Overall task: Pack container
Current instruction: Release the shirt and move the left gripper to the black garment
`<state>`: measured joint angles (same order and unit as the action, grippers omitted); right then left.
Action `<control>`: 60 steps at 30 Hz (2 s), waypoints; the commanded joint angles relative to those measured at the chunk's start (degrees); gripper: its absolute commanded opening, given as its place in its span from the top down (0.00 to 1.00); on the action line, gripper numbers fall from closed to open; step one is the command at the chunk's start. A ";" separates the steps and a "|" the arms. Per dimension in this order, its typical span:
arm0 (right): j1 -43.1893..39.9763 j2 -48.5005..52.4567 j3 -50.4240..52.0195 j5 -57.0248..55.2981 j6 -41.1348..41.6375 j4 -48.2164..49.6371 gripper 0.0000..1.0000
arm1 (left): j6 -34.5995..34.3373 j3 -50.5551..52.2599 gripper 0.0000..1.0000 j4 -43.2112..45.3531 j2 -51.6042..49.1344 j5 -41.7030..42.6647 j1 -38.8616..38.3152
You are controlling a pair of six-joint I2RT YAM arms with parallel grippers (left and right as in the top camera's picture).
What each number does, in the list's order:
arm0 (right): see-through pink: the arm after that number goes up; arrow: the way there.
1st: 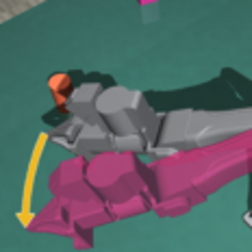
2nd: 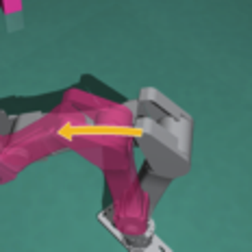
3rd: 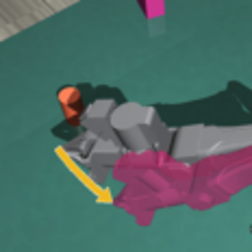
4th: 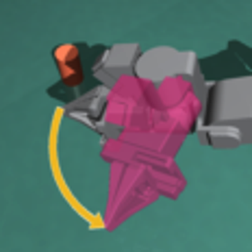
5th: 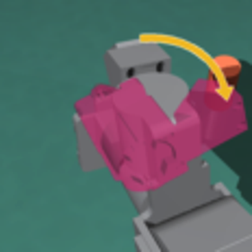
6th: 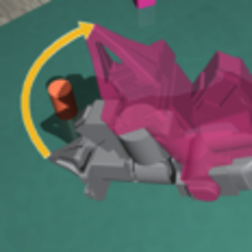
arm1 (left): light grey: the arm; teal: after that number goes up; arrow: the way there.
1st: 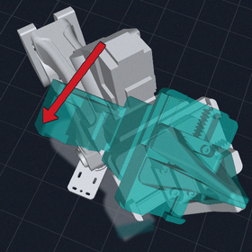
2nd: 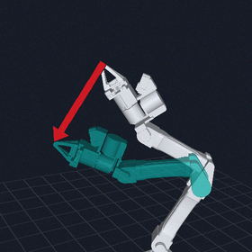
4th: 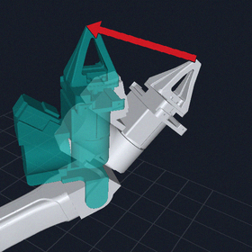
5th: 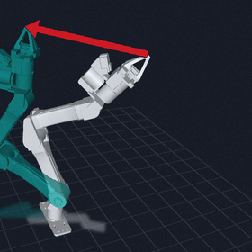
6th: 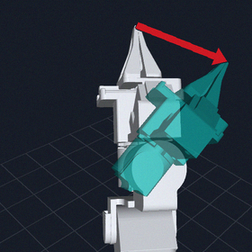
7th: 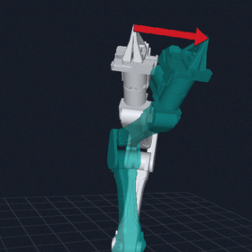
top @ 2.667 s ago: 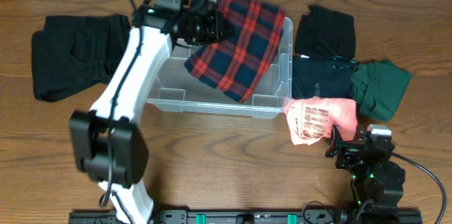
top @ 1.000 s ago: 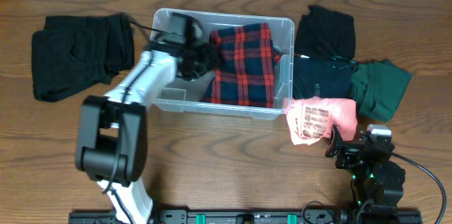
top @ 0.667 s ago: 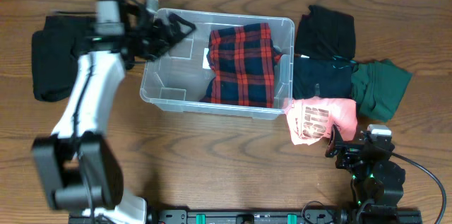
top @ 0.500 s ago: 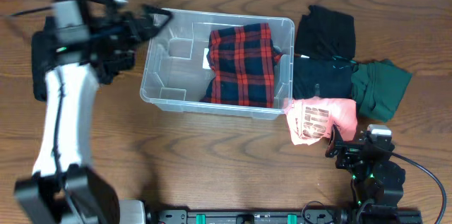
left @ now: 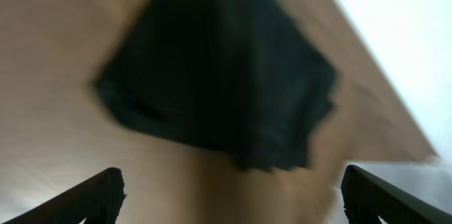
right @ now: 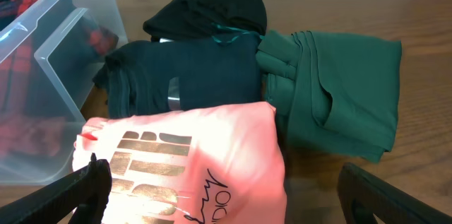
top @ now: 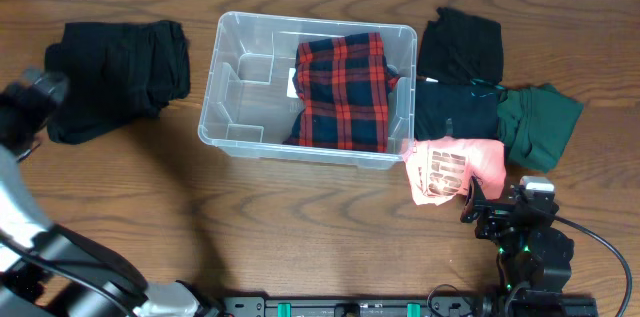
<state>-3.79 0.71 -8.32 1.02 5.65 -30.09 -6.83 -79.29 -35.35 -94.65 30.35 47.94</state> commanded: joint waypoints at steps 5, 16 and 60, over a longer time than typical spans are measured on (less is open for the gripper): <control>-0.26 -0.26 0.15 -0.57 0.52 0.04 0.01 | 10.54 -0.20 0.02 -0.42 -11.61 2.75 6.86; -0.26 -0.26 0.15 -0.57 0.52 0.04 0.01 | 11.37 -0.17 0.02 4.52 -22.62 4.81 9.64; -0.26 -0.26 0.15 -0.57 0.52 0.04 0.01 | 9.11 -0.20 0.94 11.61 -21.14 34.64 4.66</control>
<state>-3.79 0.71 -8.32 1.02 5.65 -30.09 3.03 -79.79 -22.02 -123.37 53.41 51.66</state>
